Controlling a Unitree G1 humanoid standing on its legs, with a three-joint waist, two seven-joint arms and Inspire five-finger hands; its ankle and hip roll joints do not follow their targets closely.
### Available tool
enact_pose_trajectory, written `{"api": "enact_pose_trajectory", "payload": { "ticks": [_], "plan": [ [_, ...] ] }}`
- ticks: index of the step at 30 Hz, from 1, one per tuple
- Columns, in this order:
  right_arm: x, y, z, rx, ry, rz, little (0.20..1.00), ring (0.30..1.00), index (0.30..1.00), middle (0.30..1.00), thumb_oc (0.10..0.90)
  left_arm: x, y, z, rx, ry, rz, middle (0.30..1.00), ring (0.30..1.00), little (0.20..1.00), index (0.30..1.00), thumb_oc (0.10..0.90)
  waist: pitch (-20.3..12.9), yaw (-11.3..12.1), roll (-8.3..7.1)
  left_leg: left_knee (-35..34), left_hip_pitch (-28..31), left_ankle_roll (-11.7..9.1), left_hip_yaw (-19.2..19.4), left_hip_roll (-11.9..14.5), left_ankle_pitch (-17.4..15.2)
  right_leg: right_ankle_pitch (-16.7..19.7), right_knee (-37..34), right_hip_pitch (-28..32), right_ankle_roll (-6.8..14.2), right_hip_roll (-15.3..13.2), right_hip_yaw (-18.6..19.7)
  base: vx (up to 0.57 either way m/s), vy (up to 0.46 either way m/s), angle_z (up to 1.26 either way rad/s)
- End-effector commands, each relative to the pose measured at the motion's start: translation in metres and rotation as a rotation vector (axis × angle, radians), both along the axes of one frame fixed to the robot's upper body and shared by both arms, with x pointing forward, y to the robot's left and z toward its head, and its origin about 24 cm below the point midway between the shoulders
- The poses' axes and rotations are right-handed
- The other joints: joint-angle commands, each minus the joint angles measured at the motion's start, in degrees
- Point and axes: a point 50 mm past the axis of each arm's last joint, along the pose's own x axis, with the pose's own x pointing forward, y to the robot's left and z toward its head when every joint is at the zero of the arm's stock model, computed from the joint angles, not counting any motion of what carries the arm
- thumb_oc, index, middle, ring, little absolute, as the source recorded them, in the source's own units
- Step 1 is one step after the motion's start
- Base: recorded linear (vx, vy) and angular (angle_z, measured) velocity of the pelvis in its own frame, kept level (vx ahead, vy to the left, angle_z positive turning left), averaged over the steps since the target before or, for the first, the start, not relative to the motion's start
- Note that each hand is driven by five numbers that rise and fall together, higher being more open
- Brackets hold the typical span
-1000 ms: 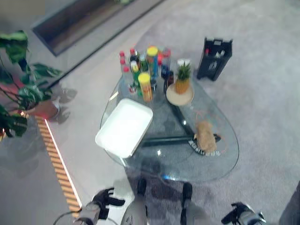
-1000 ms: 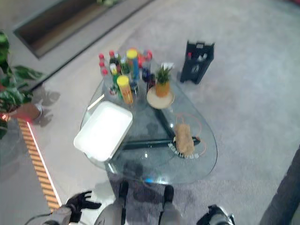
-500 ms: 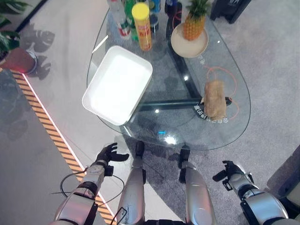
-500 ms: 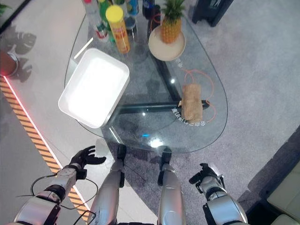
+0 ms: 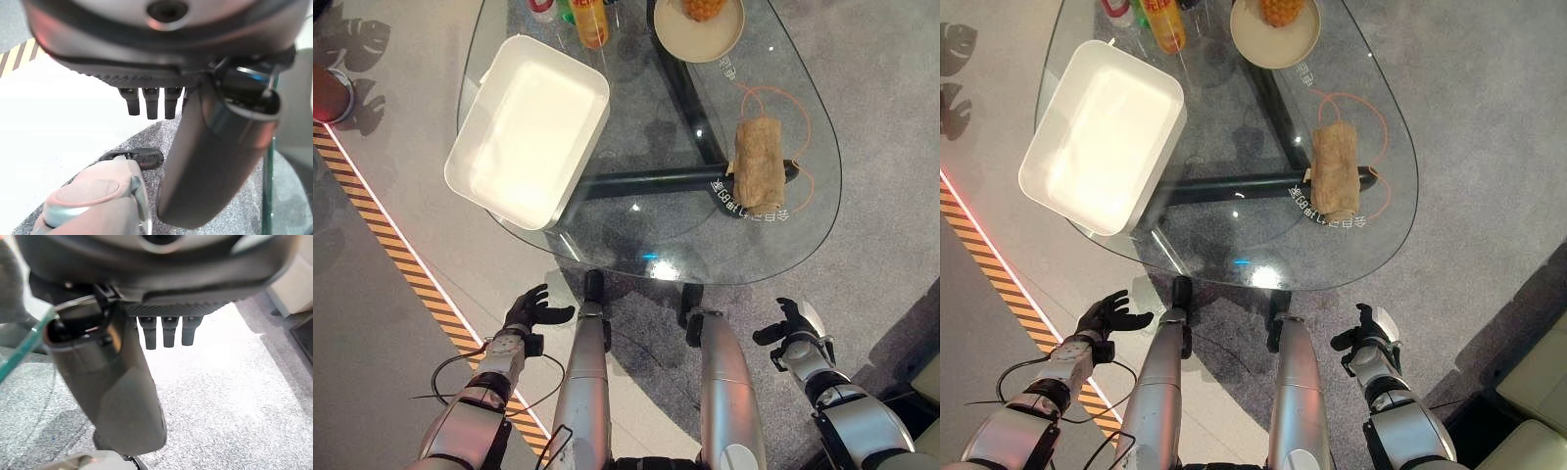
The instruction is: Wipe the table with a cloth and put it in the basket.
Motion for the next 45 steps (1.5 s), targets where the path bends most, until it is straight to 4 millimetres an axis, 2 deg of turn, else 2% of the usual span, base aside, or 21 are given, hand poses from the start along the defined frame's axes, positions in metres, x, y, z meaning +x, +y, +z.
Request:
{"api": "enact_pose_trajectory", "payload": {
  "ticks": [1,10,21,32,35,37,38,40,43,45],
  "plan": [
    [-0.022,-0.030,-0.003,-0.061,-0.004,-0.090,0.900,0.900,0.900,0.900,0.800,-0.018,0.018,-0.007,0.017,-0.003,0.075,0.900,0.900,0.900,0.900,0.800,-1.0,0.1,0.53,9.2,-2.2,5.7,3.8,-2.4,-5.9,2.0,-1.2,1.3,-0.1,0.4,1.9,-0.01,-0.003,-0.03],
    [-0.029,-0.032,-0.007,-0.065,-0.005,-0.099,0.900,0.900,0.900,0.900,0.800,-0.021,0.019,-0.010,0.014,0.002,0.073,0.900,0.900,0.900,0.900,0.800,-1.0,-0.1,0.57,8.5,-2.0,5.4,4.0,-2.7,-5.5,2.2,-2.3,1.8,-0.4,0.6,1.3,0.00,0.000,0.00],
    [-0.019,-0.036,0.007,-0.069,-0.122,-0.146,0.900,0.900,0.900,0.900,0.800,-0.022,0.021,-0.010,0.014,0.006,0.070,0.900,0.900,0.900,0.900,0.800,-1.0,0.1,0.31,8.8,-1.9,5.3,4.4,-2.9,-6.1,1.8,-2.5,2.3,-0.6,0.4,0.4,0.00,0.000,0.00],
    [-0.015,-0.038,0.013,-0.079,-0.165,-0.161,0.900,0.900,0.900,0.900,0.800,-0.023,0.019,-0.012,0.020,0.018,0.053,0.900,0.900,0.900,0.900,0.800,-1.0,0.0,0.37,10.8,-2.3,5.6,4.5,-3.0,-7.2,1.1,-0.6,1.8,-1.0,0.6,0.6,0.00,0.000,0.00],
    [-0.017,-0.042,0.015,-0.072,-0.205,-0.216,0.900,0.900,0.900,0.900,0.800,-0.025,0.017,-0.014,0.018,0.023,0.052,0.900,0.900,0.900,0.900,0.800,-1.0,0.0,0.44,10.8,-2.1,5.5,4.5,-3.0,-7.3,1.1,-0.5,1.9,-0.9,0.7,0.7,0.00,0.000,0.00],
    [-0.019,-0.051,0.021,0.028,-0.311,-0.370,0.900,0.900,0.900,0.900,0.800,-0.028,0.018,-0.017,0.017,0.029,0.058,0.900,0.900,0.900,0.900,0.800,-1.0,-0.1,0.49,10.9,-1.8,5.6,4.6,-2.9,-7.4,1.1,-0.4,2.2,-0.9,0.8,0.9,0.00,0.000,0.00],
    [-0.019,-0.052,0.021,0.034,-0.314,-0.376,0.900,0.900,0.900,0.900,0.800,-0.028,0.018,-0.017,0.017,0.029,0.058,0.900,0.900,0.900,0.900,0.800,-1.0,-0.1,0.48,10.9,-1.8,5.6,4.6,-2.9,-7.5,1.1,-0.4,2.2,-0.9,0.9,0.9,0.00,0.000,0.00],
    [-0.019,-0.059,0.028,0.148,-0.432,-0.502,0.900,0.900,0.900,0.900,0.800,-0.032,0.018,-0.019,0.017,0.032,0.065,0.900,0.900,0.900,0.900,0.800,-1.0,-0.2,0.38,10.6,-1.4,5.8,4.7,-2.9,-7.6,1.1,-0.6,2.5,-0.8,1.2,1.1,0.00,0.000,0.00],
    [-0.017,-0.063,0.035,0.199,-0.511,-0.562,0.900,0.900,0.900,0.900,0.800,-0.033,0.019,-0.020,0.016,0.034,0.069,0.900,0.900,0.900,0.900,0.800,-1.0,-0.3,0.36,10.2,-1.0,5.7,4.7,-2.7,-7.5,1.3,-1.0,2.8,-0.6,1.3,1.1,0.00,0.000,0.00],
    [-0.010,-0.066,0.050,0.244,-0.654,-0.637,0.900,0.900,0.900,0.900,0.800,-0.035,0.017,-0.022,0.010,0.038,0.067,0.900,0.900,0.900,0.900,0.800,-1.0,-0.5,0.57,9.8,-0.5,5.7,4.8,-2.7,-7.5,1.3,-1.0,3.0,-0.4,1.5,1.4,0.00,0.000,0.00]
  ]
}}
